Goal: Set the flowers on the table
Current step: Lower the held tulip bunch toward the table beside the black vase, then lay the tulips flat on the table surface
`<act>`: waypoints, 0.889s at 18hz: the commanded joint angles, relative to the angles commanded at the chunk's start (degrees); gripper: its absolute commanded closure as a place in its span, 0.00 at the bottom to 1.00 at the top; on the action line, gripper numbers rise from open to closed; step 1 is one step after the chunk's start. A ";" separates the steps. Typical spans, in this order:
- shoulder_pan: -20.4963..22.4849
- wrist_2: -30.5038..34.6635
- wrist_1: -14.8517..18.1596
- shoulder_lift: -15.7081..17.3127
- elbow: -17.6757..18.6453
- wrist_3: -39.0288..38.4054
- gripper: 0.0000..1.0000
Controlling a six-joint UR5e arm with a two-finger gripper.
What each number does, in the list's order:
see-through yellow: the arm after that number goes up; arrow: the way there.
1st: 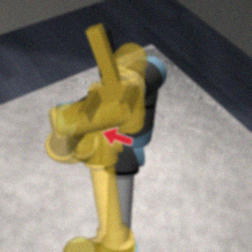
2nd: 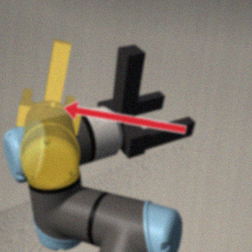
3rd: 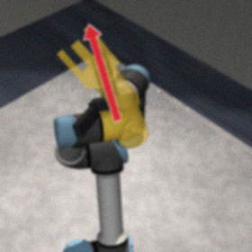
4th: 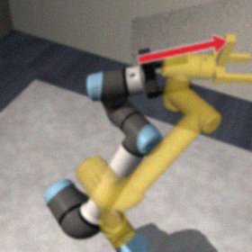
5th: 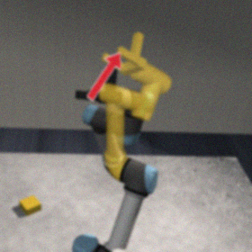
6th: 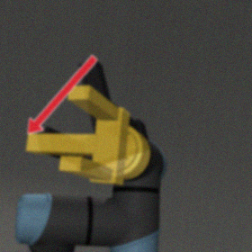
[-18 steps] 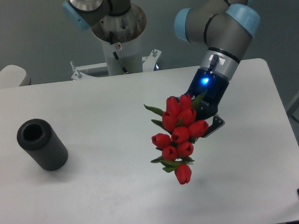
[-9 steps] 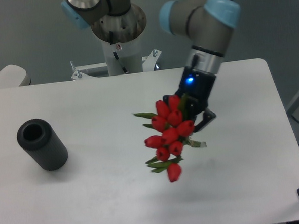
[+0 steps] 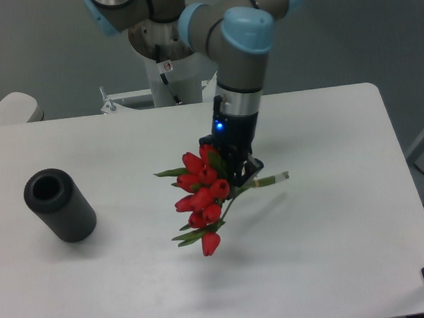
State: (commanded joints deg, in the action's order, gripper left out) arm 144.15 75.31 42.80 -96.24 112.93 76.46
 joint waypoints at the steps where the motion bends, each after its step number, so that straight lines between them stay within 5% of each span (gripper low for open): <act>1: -0.35 1.23 -0.09 0.00 0.88 0.26 0.67; 7: -5.19 11.51 -0.18 -1.14 2.99 0.27 0.67; 16: -8.79 15.39 -0.26 -5.45 4.49 0.35 0.67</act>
State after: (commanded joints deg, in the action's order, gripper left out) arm 135.35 90.70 42.54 -101.69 117.42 76.82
